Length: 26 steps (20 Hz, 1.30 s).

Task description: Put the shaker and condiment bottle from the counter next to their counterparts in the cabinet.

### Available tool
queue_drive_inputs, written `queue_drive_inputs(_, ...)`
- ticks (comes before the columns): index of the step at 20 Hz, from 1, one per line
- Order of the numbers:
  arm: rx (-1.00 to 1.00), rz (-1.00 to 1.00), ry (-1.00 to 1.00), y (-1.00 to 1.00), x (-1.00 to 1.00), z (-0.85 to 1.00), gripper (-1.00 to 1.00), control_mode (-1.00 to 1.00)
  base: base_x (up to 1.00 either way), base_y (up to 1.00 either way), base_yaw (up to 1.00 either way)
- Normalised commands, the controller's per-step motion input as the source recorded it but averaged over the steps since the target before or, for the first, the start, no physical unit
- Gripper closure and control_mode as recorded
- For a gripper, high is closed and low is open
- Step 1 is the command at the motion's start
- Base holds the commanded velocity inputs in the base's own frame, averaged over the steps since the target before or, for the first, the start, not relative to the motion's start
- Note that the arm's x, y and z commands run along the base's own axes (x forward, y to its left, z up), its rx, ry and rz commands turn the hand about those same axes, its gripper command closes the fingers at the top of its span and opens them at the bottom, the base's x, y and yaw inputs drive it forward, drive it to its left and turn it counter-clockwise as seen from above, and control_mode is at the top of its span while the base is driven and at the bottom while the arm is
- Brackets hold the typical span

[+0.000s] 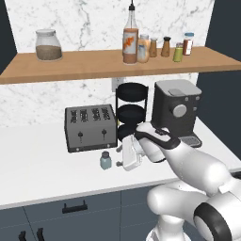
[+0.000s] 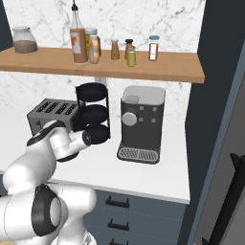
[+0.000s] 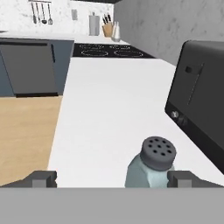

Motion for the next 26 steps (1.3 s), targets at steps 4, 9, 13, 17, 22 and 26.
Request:
queue_drive_inputs(4,0.0,-0.03,0.0,0.01,0.02,-0.14,-1.0,-1.0,0.0,0.0,0.0)
queue_drive_inputs(9,0.0,-0.03,0.0,0.08,0.07,-0.1,-1.0,-1.0,0.0,0.0,0.0)
queue_drive_inputs(13,0.0,-0.04,0.0,0.09,0.13,-0.07,-1.0,-1.0,0.0,0.0,0.0)
queue_drive_inputs(17,0.01,-0.03,0.0,0.0,0.13,-0.06,-1.0,-1.0,0.0,0.0,0.0)
queue_drive_inputs(22,0.01,-0.03,0.0,0.01,0.1,-0.1,-1.0,-1.0,0.0,0.0,0.0)
queue_drive_inputs(26,0.01,-0.02,0.0,0.13,0.07,-0.17,-1.0,-1.0,0.0,0.0,0.0)
